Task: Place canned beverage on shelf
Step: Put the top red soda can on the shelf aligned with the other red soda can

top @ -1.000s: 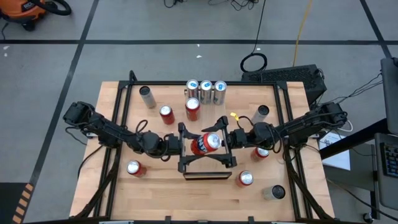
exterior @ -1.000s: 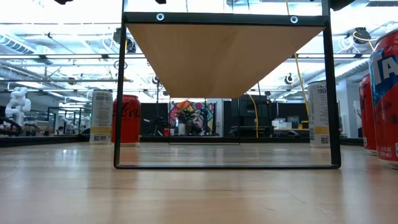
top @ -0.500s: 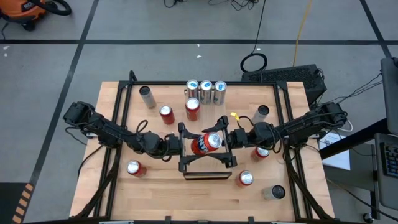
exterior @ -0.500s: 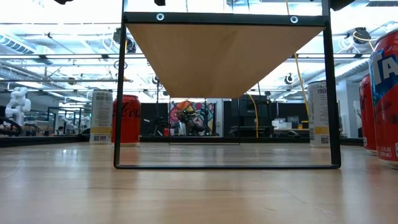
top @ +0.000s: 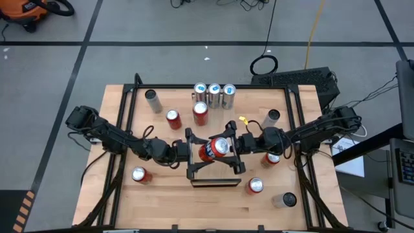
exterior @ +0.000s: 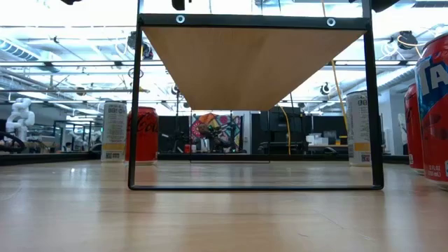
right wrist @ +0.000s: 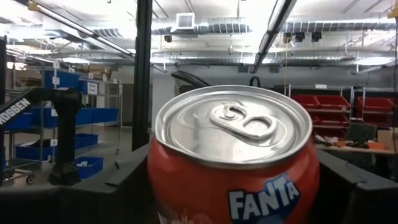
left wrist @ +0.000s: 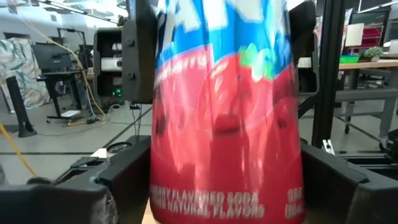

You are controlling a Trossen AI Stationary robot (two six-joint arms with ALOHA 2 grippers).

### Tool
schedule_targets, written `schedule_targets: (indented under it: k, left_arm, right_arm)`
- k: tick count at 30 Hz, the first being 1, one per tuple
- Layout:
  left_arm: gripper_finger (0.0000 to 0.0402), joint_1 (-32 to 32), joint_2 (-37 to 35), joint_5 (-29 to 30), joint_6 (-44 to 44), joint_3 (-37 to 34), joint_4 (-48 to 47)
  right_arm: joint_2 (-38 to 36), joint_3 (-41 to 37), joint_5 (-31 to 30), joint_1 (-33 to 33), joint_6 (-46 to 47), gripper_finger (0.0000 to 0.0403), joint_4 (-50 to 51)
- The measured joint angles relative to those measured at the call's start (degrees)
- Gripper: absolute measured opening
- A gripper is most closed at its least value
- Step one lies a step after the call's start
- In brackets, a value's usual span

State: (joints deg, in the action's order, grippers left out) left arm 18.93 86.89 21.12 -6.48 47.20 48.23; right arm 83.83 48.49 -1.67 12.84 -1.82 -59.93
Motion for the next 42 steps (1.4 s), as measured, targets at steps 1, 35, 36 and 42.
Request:
schedule_targets:
  k: [1,35,36,42]
  left_arm:
    - [0.0333,0.01,0.00,0.05,-0.04,0.00,-0.08]
    - [0.0398,13.11,-14.12,11.37,12.15,-0.04,-46.04]
    - [0.0398,13.11,-14.12,11.65,12.11,-0.15,-46.19]
    - [0.0398,12.35,-14.93,12.61,9.53,-2.92,-45.90]
  right_arm:
    - [0.00,0.00,-0.02,-0.01,0.06,0.0285,0.18]
    - [-13.43,-0.07,0.37,-11.80,-2.32,0.0283,37.06]
    - [-13.03,-0.07,0.75,-12.71,-2.32,0.0283,37.01]
    - [-10.86,-0.07,6.08,-17.40,-0.22,0.0283,35.77]
